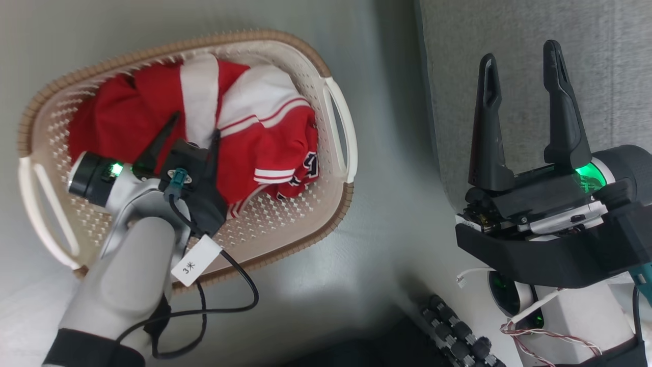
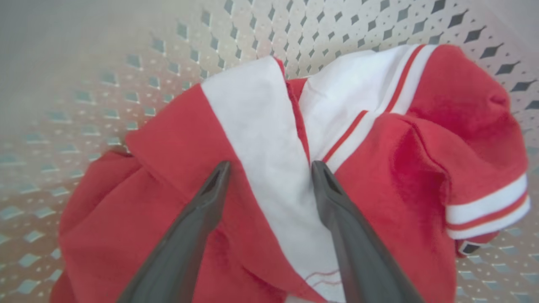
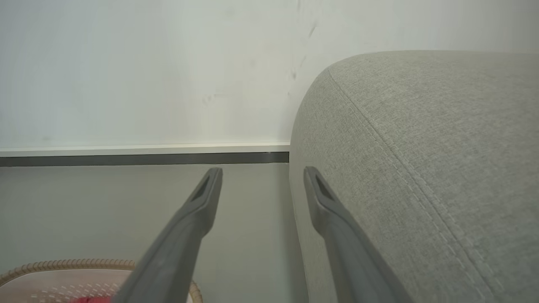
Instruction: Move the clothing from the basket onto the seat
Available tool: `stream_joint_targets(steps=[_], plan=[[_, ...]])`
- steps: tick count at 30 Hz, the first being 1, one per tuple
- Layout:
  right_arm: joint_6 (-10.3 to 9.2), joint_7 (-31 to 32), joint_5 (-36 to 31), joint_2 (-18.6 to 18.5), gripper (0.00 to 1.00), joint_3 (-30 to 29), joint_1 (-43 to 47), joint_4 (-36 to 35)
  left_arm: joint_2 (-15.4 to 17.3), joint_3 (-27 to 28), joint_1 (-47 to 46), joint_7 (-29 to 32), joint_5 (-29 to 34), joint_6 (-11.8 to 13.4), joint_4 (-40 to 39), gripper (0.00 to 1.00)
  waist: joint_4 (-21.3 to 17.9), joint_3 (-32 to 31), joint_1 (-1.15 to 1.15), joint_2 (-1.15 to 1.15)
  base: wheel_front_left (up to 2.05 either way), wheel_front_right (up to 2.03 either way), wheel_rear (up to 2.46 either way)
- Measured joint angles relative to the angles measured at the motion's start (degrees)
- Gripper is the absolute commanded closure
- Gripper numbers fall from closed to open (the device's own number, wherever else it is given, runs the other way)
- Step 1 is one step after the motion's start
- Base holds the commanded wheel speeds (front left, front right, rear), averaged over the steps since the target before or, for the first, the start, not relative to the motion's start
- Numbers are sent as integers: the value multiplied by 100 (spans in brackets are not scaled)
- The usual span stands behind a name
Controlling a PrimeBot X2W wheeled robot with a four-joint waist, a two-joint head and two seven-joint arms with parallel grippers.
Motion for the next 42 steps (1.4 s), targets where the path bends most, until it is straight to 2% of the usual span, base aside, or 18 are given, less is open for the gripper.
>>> stream_joint_targets(steps=[7,9,10,11,21,31,42], plan=[[-43,0,68,2,0,54,-107,41,63,16,-208,-73,151,163,305,0,-116,242,-1,0,0,0,0],[-44,0,91,2,0,48,-114,93,59,20,-230,-109,151,170,392,55,-139,251,-1,0,0,0,0],[-44,0,97,2,0,40,-114,127,48,21,-237,-148,151,199,433,89,-142,242,0,0,0,0,0],[-44,0,110,3,0,27,-117,169,34,22,-251,-187,151,211,464,100,-141,226,-1,0,0,0,0],[-45,0,140,5,0,-104,-207,497,-220,19,-296,-442,71,197,594,100,-60,-51,-1,-1,0,0,0],[-52,0,137,5,0,-261,-209,1098,-388,-30,-270,-556,-197,-136,558,100,173,-624,-1,-1,0,0,0],[-43,0,136,-21,0,-537,-57,1702,-524,-53,-159,-559,-544,-557,147,100,509,-1481,-1,-1,0,0,0]])
